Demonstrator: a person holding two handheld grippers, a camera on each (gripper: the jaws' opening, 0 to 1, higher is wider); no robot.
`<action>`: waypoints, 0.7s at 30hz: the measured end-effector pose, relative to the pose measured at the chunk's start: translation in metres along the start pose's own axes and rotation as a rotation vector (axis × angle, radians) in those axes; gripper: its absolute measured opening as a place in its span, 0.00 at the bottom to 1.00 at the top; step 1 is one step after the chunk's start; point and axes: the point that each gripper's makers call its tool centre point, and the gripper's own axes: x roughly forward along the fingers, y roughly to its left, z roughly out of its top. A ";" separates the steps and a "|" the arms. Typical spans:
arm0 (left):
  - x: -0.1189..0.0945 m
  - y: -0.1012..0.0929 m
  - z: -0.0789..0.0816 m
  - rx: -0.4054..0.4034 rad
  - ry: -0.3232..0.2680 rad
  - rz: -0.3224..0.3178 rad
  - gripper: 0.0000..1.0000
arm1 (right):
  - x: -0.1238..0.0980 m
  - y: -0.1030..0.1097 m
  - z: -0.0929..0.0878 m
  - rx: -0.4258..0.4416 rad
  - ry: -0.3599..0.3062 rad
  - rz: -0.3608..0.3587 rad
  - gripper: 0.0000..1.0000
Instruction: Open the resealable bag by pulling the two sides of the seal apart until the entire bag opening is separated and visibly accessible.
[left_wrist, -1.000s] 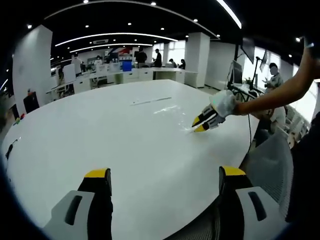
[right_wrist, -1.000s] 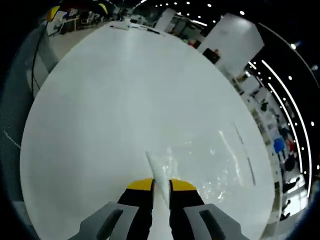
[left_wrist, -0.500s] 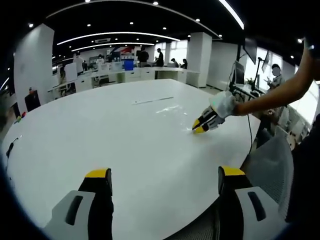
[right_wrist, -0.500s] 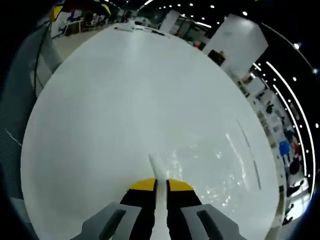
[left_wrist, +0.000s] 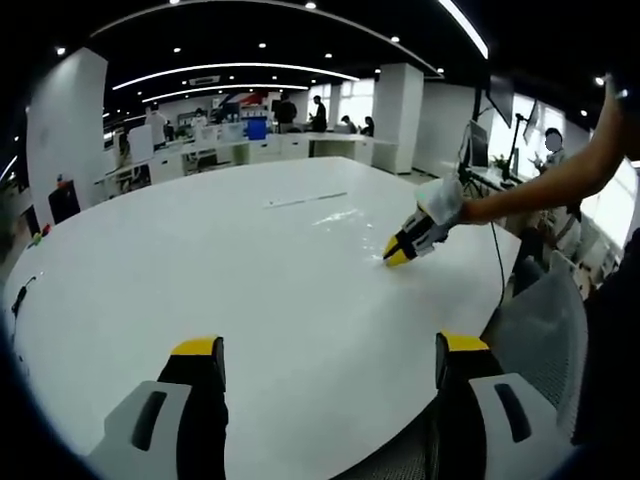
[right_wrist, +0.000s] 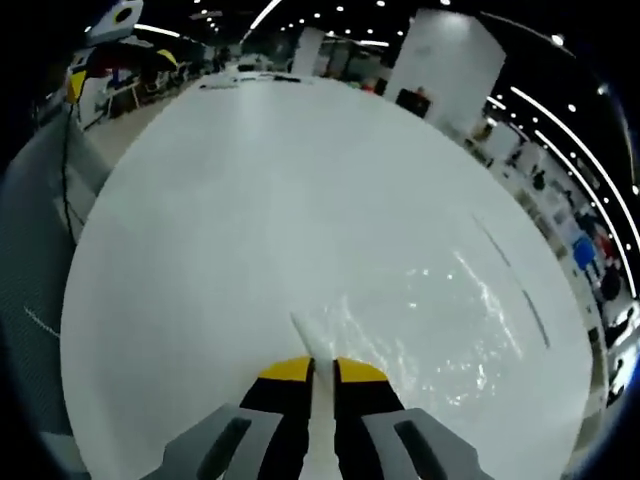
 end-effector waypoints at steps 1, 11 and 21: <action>0.000 0.000 0.000 0.001 0.001 0.000 0.84 | 0.000 0.000 0.000 0.002 -0.001 0.002 0.03; 0.000 0.001 -0.001 0.001 0.004 0.004 0.84 | 0.000 0.005 0.002 -0.050 0.010 0.022 0.00; 0.001 -0.003 0.001 0.013 0.000 -0.004 0.83 | -0.003 0.014 0.004 -0.066 0.013 0.039 0.00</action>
